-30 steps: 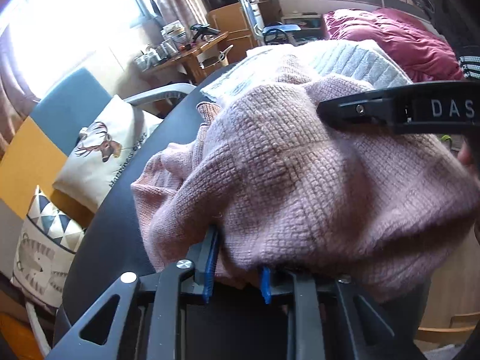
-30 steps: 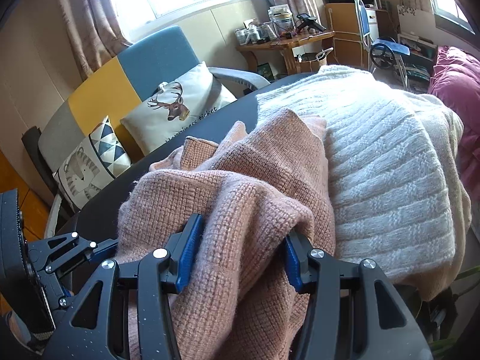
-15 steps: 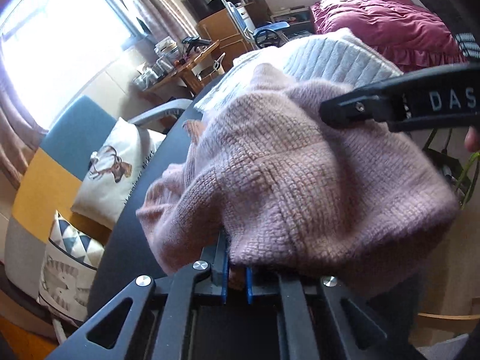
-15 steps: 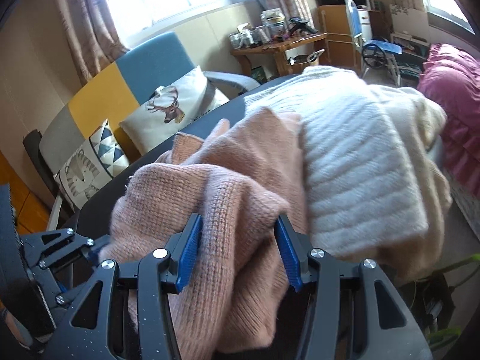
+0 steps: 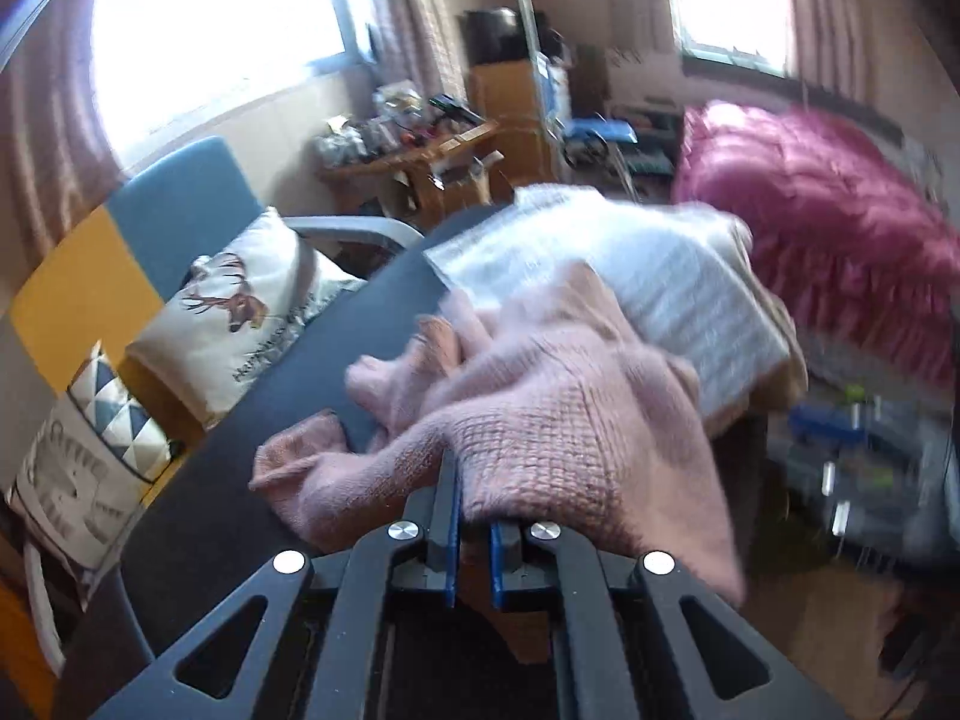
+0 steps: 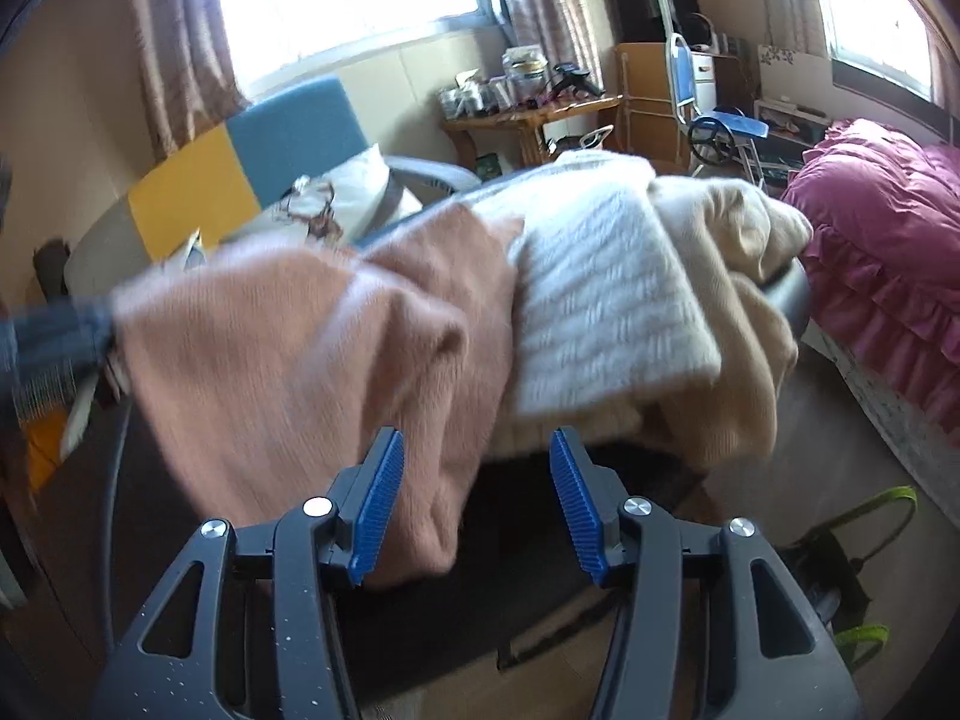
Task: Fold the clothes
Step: 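Grasp the pink sweater with the left gripper while the right gripper holds it, then lift the pink sweater with the left gripper and open the right gripper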
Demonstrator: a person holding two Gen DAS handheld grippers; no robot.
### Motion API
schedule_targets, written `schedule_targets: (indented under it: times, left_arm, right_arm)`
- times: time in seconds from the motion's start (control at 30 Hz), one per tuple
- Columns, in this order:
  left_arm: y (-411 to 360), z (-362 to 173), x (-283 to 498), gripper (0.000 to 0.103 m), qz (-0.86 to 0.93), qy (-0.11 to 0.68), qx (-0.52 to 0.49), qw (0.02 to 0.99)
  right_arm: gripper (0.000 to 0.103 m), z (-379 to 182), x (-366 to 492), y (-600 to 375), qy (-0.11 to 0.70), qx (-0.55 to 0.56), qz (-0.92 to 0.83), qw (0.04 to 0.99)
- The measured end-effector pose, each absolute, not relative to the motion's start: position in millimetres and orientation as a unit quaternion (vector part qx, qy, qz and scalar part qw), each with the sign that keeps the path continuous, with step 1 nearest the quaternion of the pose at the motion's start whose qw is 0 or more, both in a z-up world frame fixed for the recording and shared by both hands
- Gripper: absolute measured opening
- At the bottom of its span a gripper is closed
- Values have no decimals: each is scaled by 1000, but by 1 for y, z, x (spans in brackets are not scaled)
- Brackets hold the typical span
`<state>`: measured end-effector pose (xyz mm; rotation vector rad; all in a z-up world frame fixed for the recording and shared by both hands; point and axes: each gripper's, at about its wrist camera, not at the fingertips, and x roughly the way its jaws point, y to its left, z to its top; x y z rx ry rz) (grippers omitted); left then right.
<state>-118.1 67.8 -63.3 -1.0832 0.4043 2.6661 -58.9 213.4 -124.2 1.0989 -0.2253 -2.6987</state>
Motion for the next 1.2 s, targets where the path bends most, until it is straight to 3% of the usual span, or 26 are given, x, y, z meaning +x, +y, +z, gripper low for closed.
schedule_targets:
  times: [0.3, 0.5, 0.7, 1.0, 1.2]
  left_arm:
    - [7, -11, -108, 5, 941, 60, -327, 57]
    - [-36, 37, -74, 5, 961, 14, -276, 13]
    - [-86, 74, -5, 5, 972, -15, -228, -53]
    - [-156, 61, 101, 5, 960, -34, -238, -142]
    - [-182, 42, 121, 5, 954, -68, -248, -157]
  right_arm:
    - [54, -168, -14, 162, -25, 413, -894, 173]
    - [54, -158, -1, 140, 22, 375, -906, 197]
    - [54, -151, 2, 138, 18, 360, -911, 201]
    - [54, -136, -1, 127, 40, 343, -916, 205]
    - [54, -135, 18, 106, 72, 333, -911, 233]
